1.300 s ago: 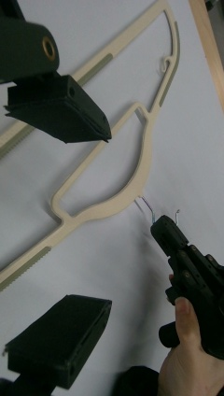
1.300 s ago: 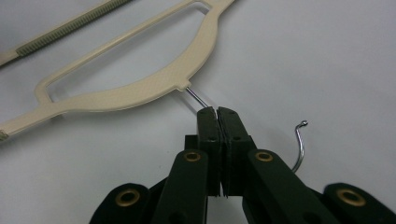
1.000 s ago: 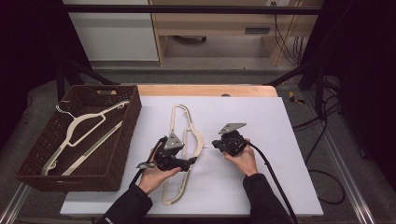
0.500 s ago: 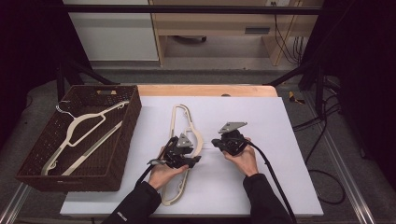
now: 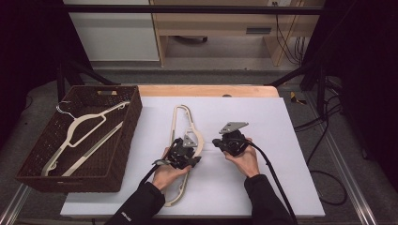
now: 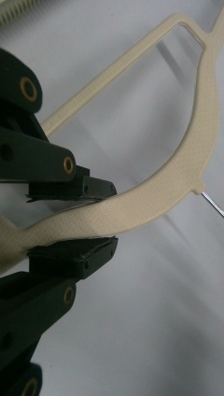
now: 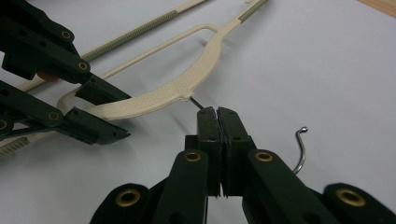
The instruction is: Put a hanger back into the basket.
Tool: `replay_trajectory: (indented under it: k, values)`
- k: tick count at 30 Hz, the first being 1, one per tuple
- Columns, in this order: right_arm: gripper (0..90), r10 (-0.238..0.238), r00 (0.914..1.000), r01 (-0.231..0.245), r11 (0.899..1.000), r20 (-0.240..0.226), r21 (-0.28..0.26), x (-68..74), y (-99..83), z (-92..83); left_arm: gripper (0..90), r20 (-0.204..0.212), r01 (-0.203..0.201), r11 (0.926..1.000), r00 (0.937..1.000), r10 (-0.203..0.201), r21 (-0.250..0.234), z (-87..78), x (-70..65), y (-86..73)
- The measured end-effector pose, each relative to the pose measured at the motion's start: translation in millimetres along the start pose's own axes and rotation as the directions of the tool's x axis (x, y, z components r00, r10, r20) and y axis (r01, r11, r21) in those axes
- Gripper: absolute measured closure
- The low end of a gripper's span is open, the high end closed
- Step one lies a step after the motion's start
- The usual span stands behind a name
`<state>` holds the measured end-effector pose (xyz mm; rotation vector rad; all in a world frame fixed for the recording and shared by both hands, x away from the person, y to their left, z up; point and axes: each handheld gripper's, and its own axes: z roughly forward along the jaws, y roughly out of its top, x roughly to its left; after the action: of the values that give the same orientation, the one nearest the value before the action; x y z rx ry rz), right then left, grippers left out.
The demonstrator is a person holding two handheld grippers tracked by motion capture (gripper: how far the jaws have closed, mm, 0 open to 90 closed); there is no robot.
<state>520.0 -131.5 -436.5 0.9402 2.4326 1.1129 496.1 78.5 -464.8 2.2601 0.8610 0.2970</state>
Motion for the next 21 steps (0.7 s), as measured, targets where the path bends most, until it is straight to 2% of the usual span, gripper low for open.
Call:
replay_trajectory:
  k: [3,7,8,10,12,13,17,20,21]
  values:
    - [89.1,0.004,1.0,-0.004,1.0,0.006,-0.006,2.7,2.3,-2.0,72.0,-0.01,0.015,0.9999,0.9998,-0.015,-0.002,-2.0,-0.8,0.7]
    - [88.7,-0.024,0.9997,0.024,0.999,0.01,-0.022,5.2,4.5,-4.9,73.5,-0.016,0.037,0.9993,0.9992,-0.037,-0.001,-7.0,0.0,1.2]
    - [88.4,-0.015,0.9999,0.015,1.0,0.008,-0.027,6.3,4.9,-5.7,73.9,-0.026,0.04,0.9992,0.9988,-0.04,-0.007,-8.5,-0.3,1.2]
    - [87.9,-0.02,0.9998,0.02,0.998,-0.002,-0.063,6.9,6.1,-9.4,74.7,-0.043,0.035,0.9994,0.9985,-0.035,-0.008,-14.0,-0.4,1.7]
    - [83.1,-0.014,0.9998,0.013,0.995,-0.017,-0.095,8.1,8.0,-15.0,75.0,-0.062,0.031,0.9994,0.9975,-0.032,-0.016,-20.5,-0.8,1.6]
    - [79.5,-0.011,0.9985,0.004,0.991,-0.054,-0.135,8.6,10.7,-22.2,75.2,-0.067,0.031,0.9993,0.9972,-0.032,-0.019,-22.6,-0.4,1.6]
    - [72.8,-0.005,0.9949,-0.017,0.976,-0.101,-0.218,10.9,16.6,-39.7,75.7,-0.083,0.042,0.9985,0.9955,-0.045,-0.036,-34.3,2.3,0.2]
    - [66.0,0.004,0.9927,-0.038,0.959,-0.12,-0.281,11.7,19.4,-55.7,76.3,-0.109,0.044,0.9981,0.9929,-0.048,-0.043,-46.7,5.6,-1.9]
    - [62.9,0.01,0.9926,-0.046,0.953,-0.121,-0.299,11.8,19.5,-60.7,76.5,-0.115,0.055,0.9969,0.9915,-0.061,-0.056,-50.6,7.0,-3.0]
